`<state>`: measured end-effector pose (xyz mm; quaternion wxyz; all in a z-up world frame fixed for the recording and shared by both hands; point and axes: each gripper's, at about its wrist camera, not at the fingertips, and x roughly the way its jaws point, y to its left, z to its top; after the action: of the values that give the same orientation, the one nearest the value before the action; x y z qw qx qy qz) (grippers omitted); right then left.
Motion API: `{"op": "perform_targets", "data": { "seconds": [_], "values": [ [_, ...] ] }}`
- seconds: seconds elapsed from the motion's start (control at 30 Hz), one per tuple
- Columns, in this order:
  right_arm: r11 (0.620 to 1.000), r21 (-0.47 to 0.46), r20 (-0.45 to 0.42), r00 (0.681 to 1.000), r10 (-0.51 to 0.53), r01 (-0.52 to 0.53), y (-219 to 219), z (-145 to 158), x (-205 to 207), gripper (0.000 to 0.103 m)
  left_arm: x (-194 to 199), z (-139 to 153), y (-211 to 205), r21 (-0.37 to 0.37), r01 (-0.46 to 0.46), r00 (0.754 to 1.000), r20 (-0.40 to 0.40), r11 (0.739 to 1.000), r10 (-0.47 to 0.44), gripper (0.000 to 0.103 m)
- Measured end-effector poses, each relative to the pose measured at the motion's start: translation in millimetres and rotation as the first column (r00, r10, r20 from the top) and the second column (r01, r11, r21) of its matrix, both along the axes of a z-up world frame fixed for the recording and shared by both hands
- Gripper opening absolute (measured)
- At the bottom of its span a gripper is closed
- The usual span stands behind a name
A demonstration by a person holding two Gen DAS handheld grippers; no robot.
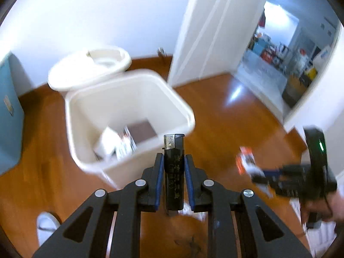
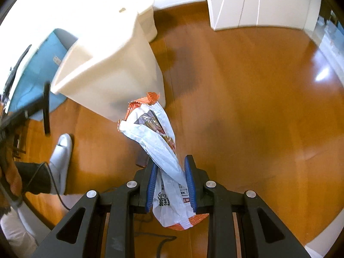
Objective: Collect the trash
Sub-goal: 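Drop the lighter and wrapper into the wastebasket with both tools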
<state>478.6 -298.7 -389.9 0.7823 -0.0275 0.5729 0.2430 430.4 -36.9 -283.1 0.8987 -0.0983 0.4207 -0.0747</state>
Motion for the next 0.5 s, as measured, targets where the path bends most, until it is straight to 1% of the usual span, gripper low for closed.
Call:
{"op": "perform_targets", "data": {
  "seconds": [0.03,0.1,0.17,0.23,0.27,0.37,0.5],
  "values": [
    [1.0,0.008,0.015,1.0,-0.003,0.002,2.2,14.7,-3.8,0.027,10.3,8.8,6.8,0.006,-0.015,1.0,0.006,1.0,0.015,0.018],
    [1.0,0.016,0.038,0.999,0.003,-0.003,8.3,38.5,-11.8,0.027,28.8,22.6,17.5,0.047,-0.036,0.999,0.01,0.998,0.035,0.018],
    [1.0,0.013,0.061,0.998,0.018,-0.019,19.4,61.6,-18.6,0.027,42.2,29.5,24.3,0.087,-0.047,0.999,0.02,0.995,0.045,0.018],
    [0.999,0.015,0.077,0.996,0.037,-0.038,31.3,80.7,-22.9,0.027,53.6,29.9,32.2,0.12,-0.057,0.998,0.013,0.991,0.055,0.018],
    [0.999,0.015,0.083,0.996,0.046,-0.048,38.7,87.9,-24.5,0.027,63.1,28.7,37.9,0.134,-0.061,0.998,0.004,0.989,0.061,0.018],
    [0.997,0.026,0.091,0.993,0.071,-0.074,57.9,105.4,-30.2,0.027,69.9,23.1,51.3,0.178,-0.068,0.997,-0.014,0.982,0.072,0.018],
    [0.995,0.036,0.091,0.991,0.093,-0.097,83.7,113.1,-31.7,0.027,73.9,9.0,57.3,0.214,-0.058,0.997,-0.041,0.975,0.068,0.018]
  ]
}}
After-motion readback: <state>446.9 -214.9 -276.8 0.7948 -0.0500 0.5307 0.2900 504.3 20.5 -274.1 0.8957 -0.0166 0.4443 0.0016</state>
